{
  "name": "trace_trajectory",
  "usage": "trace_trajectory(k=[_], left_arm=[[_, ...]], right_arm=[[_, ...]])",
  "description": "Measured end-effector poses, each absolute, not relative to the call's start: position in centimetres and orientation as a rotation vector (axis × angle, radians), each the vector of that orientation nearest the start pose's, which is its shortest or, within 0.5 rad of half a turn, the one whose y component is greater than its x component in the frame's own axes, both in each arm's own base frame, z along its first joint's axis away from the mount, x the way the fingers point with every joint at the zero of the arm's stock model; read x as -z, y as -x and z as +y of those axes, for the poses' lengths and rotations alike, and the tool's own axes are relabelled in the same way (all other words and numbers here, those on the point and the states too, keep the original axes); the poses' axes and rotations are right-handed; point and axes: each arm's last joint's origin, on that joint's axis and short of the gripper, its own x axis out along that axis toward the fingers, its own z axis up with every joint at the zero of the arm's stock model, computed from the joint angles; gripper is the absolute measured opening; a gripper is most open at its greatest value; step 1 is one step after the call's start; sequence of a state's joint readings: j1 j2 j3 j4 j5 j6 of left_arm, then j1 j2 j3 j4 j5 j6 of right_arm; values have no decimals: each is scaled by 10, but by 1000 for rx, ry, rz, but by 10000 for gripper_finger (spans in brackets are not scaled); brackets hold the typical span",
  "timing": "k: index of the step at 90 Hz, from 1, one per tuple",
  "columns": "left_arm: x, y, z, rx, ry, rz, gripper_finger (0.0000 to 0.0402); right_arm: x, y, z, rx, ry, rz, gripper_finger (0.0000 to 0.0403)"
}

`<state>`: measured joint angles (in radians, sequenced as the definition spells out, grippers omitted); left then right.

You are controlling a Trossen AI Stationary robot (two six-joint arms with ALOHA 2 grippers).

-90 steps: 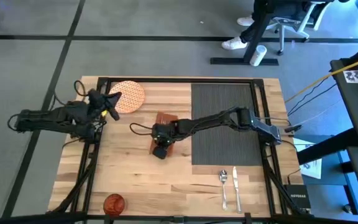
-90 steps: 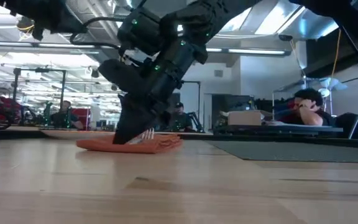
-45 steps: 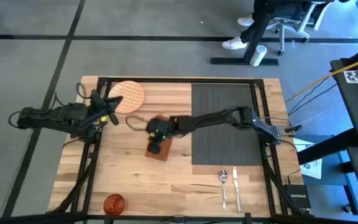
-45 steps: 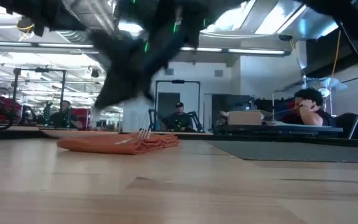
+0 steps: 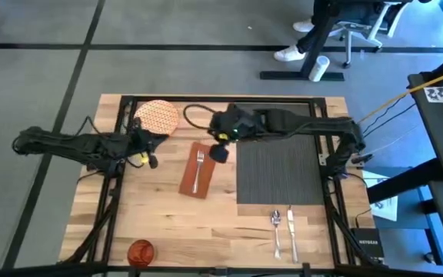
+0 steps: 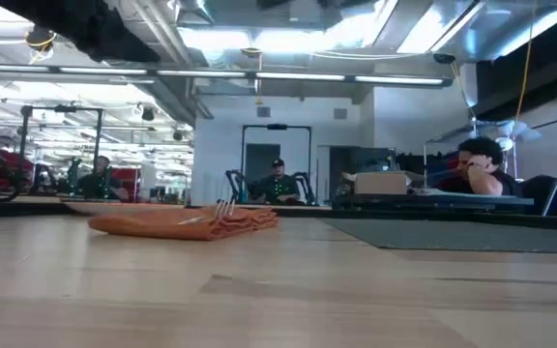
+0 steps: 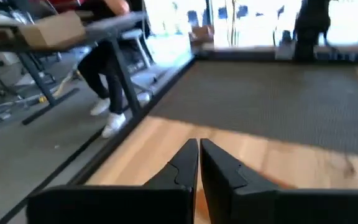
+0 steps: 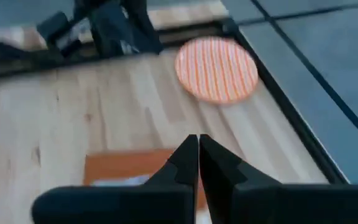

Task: Set table place
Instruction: Move the orange table napkin to the middle left

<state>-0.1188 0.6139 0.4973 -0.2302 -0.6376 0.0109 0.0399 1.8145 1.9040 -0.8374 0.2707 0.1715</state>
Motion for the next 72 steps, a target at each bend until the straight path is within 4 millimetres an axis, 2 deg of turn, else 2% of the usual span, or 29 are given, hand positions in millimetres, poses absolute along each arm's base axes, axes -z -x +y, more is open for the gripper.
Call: trace_trajectory(k=[8,16,30,36,46,54,72], left_arm=[[-249,-150,-1,-475,-151,380,0],[-243,-158,-3,-443,-151,414,0],[-234,-168,-6,-397,-133,464,0],[-232,-172,-6,-375,-116,475,0],[-227,-175,-6,-363,-90,503,0],[-223,-179,-6,-348,-87,525,0],[-208,-190,-5,-323,-63,611,0]], right_arm=[[-366,-393,14,262,-36,772,0],[-359,-395,15,242,-45,753,0],[-330,-400,16,156,-61,808,0],[-325,-400,18,102,-81,772,0],[-316,-391,19,44,-82,731,0],[-300,-381,19,15,-90,720,0],[-268,-351,15,50,-145,685,0]])
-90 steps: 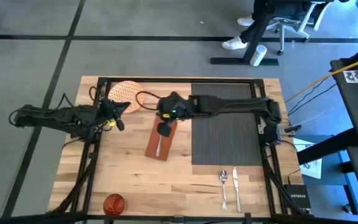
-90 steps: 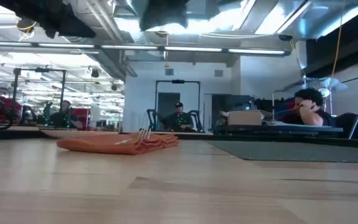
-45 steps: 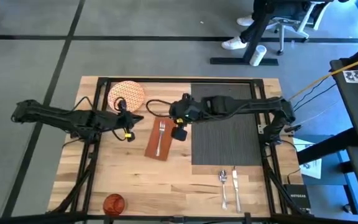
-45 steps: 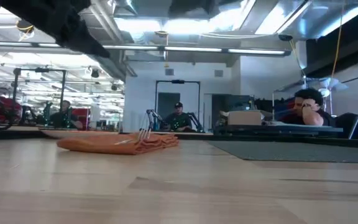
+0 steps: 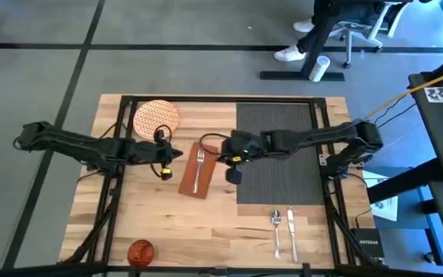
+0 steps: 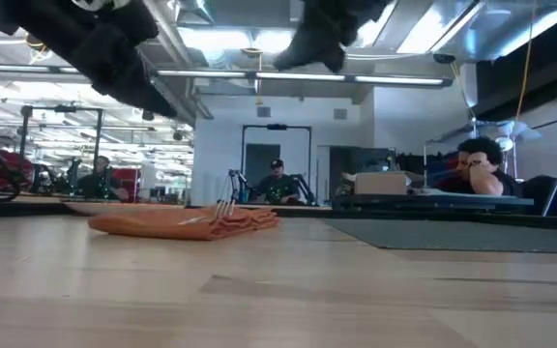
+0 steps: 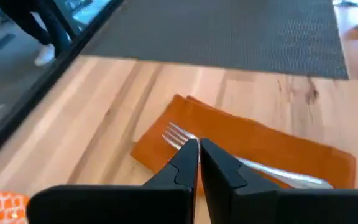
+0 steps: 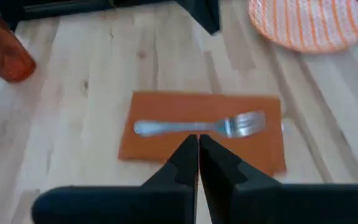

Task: Set table place
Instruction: Move the orange table napkin to the middle left

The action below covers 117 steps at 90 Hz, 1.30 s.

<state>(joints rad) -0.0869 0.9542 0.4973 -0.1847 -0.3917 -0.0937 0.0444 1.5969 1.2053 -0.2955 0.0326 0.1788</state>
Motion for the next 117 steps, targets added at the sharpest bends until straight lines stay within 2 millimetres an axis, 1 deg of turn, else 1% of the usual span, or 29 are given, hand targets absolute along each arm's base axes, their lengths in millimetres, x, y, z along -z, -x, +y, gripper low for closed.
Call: trace_trajectory(k=[9,18,25,43,56,65,96,117], left_arm=[[-200,-199,-7,-296,-36,635,0],[-191,-210,-7,-292,-30,639,0],[-183,-218,-3,-310,-35,649,0],[-156,-231,15,-391,-14,751,0],[-146,-238,17,-371,12,755,0],[-142,-242,16,-356,20,751,0],[-114,-246,17,-373,35,859,0],[-110,-247,7,-385,71,858,0]], right_arm=[[-256,-339,14,72,-183,699,0],[-253,-333,14,91,-195,686,0],[-253,-329,13,99,-206,677,0],[-253,-328,13,101,-208,678,0],[-253,-328,13,101,-207,680,0],[-253,-328,13,98,-199,681,0],[-253,-328,13,95,-191,680,0],[-253,-328,13,95,-189,681,0]])
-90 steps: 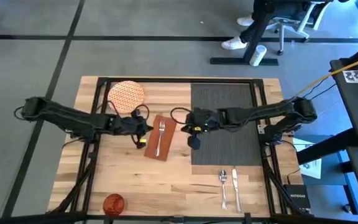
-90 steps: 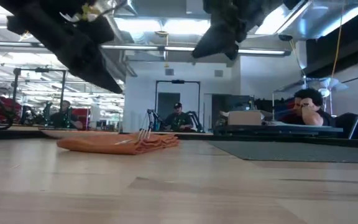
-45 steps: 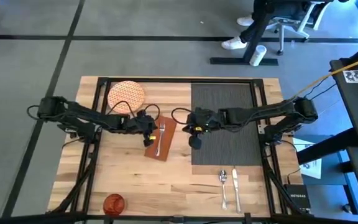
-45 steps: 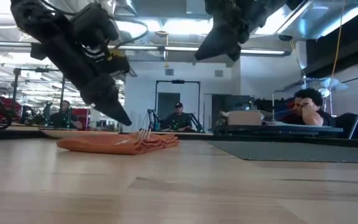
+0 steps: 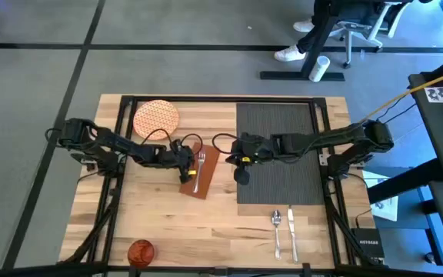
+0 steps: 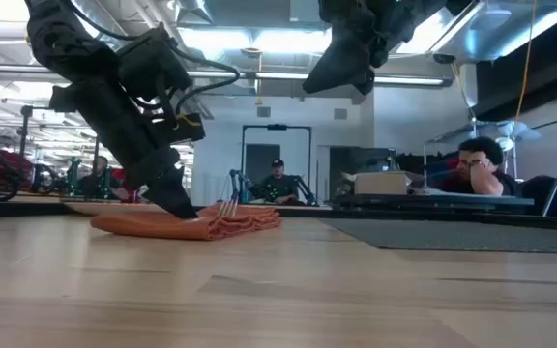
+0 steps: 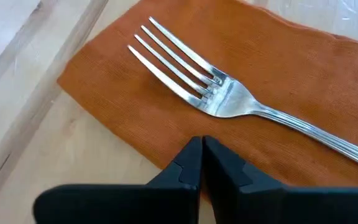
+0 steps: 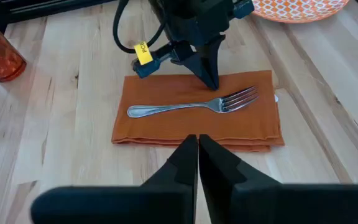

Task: Set table place
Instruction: Move the orange table napkin to the middle left

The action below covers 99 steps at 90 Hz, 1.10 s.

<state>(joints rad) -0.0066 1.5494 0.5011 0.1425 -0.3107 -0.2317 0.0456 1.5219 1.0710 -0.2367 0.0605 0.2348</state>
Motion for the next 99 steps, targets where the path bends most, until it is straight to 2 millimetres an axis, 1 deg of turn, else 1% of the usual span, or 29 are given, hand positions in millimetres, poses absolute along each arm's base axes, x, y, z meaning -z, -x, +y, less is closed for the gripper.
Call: trace_trajectory(k=[19,33,67,99], left_arm=[[-107,-238,-8,-408,96,940,0],[-107,-229,-18,-435,82,987,0],[-116,-205,-30,-482,53,1093,0],[-115,-189,-50,-525,15,1120,0]], right_arm=[[-253,-328,13,93,-185,685,0],[-252,-327,13,95,-183,699,0],[-251,-326,13,94,-180,710,0],[-251,-326,13,94,-179,714,0]])
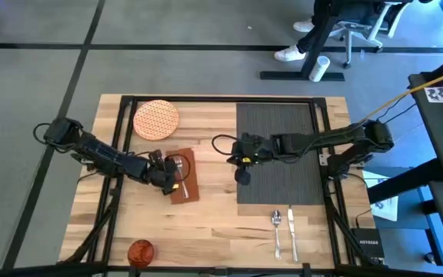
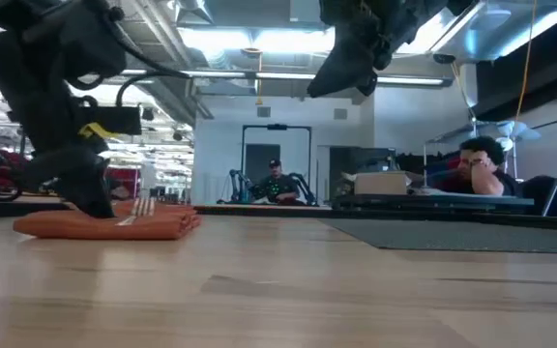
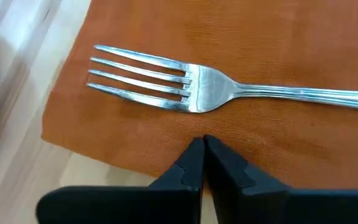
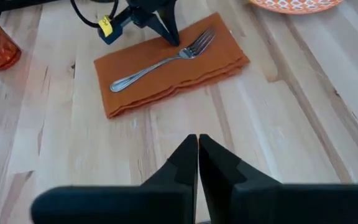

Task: Set table place
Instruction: Move the orange table napkin to the middle left

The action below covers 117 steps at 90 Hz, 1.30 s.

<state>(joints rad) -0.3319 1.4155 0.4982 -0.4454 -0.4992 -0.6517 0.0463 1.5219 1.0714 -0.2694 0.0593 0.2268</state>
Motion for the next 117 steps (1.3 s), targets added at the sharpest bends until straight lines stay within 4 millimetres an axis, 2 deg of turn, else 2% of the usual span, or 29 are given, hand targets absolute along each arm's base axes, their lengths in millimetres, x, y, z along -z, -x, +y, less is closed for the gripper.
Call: trace_trajectory(k=[20,40,57,73,104,117], left_arm=[[-122,-179,-61,-531,45,1091,0],[-158,-183,-74,-401,171,960,0],[-177,-183,-92,-250,234,915,0],[-172,-185,-112,-166,291,897,0],[-136,-194,-131,-215,315,964,0],[-129,-190,-139,-227,340,991,0]], right_arm=[[-251,-326,13,93,-178,714,0],[-251,-326,13,87,-162,714,0],[-251,-326,13,86,-160,714,0],[-251,-326,13,86,-159,716,0],[-250,-326,13,86,-156,720,0],[-249,-325,13,88,-155,740,0]])
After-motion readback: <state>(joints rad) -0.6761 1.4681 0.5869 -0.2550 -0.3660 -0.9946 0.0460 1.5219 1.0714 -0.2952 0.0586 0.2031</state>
